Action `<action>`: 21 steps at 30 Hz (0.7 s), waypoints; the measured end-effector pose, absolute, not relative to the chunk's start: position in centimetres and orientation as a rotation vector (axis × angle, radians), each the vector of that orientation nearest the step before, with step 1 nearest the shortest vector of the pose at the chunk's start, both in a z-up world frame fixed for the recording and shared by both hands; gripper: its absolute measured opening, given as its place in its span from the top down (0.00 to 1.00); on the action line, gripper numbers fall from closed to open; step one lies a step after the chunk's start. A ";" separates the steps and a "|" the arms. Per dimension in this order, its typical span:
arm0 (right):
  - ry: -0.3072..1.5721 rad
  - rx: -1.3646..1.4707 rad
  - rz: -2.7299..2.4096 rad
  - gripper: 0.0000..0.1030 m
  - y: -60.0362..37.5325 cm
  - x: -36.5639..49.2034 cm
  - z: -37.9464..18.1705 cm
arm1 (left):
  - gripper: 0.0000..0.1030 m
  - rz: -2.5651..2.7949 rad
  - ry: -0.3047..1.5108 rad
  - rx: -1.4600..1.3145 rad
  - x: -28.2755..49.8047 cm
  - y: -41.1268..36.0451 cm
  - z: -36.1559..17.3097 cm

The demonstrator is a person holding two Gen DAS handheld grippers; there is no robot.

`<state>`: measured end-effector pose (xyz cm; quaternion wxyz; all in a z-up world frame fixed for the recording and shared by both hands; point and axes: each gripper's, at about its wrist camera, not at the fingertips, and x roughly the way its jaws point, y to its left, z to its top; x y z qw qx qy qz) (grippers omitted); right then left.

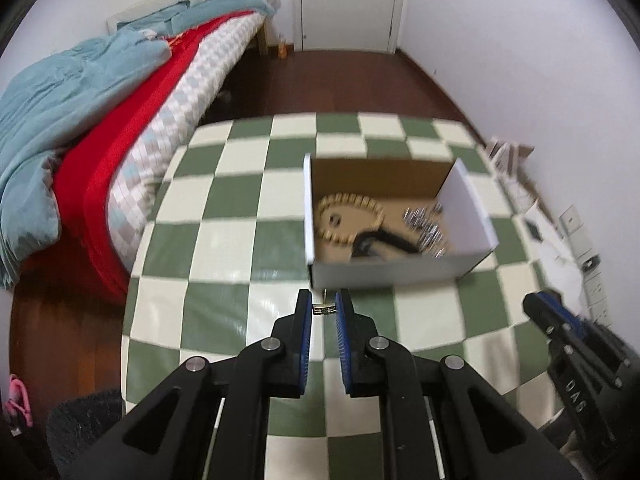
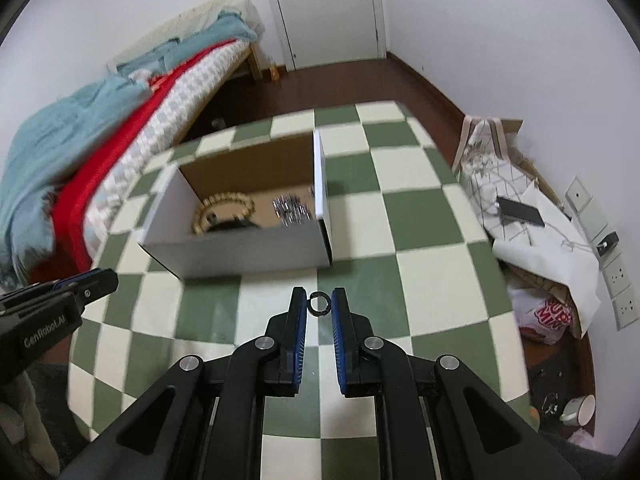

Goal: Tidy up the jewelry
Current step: 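Carry the earring and ring into the box and open both tools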

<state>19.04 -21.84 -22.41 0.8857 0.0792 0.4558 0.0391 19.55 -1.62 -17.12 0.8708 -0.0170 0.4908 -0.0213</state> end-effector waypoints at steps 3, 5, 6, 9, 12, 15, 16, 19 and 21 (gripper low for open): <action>0.916 0.197 0.102 0.87 -21.7 19.7 -20.6 | 0.91 -0.051 0.990 -0.055 20.5 -1.6 -15.0; 0.901 0.207 0.117 0.87 -21.3 20.5 -19.7 | 0.91 -0.058 0.974 -0.074 21.7 -1.4 -13.8; 0.895 0.212 0.125 0.87 -21.1 21.0 -19.3 | 0.91 -0.062 0.970 -0.081 22.4 -1.3 -13.5; 0.894 0.235 0.147 0.87 -20.6 22.8 -18.9 | 0.91 -0.068 0.975 -0.100 24.5 -1.0 -13.1; 0.912 0.260 0.169 0.87 -20.3 24.9 -19.2 | 0.91 -0.079 1.010 -0.116 26.8 -0.9 -13.7; 0.952 0.291 0.192 0.87 -20.1 27.1 -20.1 | 0.91 -0.095 1.055 -0.124 29.0 -0.9 -14.9; 0.968 0.303 0.198 0.87 -20.2 27.8 -20.5 | 0.91 -0.106 1.072 -0.123 29.4 -1.0 -15.3; 1.017 0.343 0.224 0.87 -20.3 29.7 -21.8 | 0.91 -0.134 1.141 -0.153 31.4 -1.0 -17.0; 1.062 0.379 0.248 0.87 -20.5 31.1 -22.7 | 0.91 -0.142 1.184 -0.191 32.6 -0.8 -18.0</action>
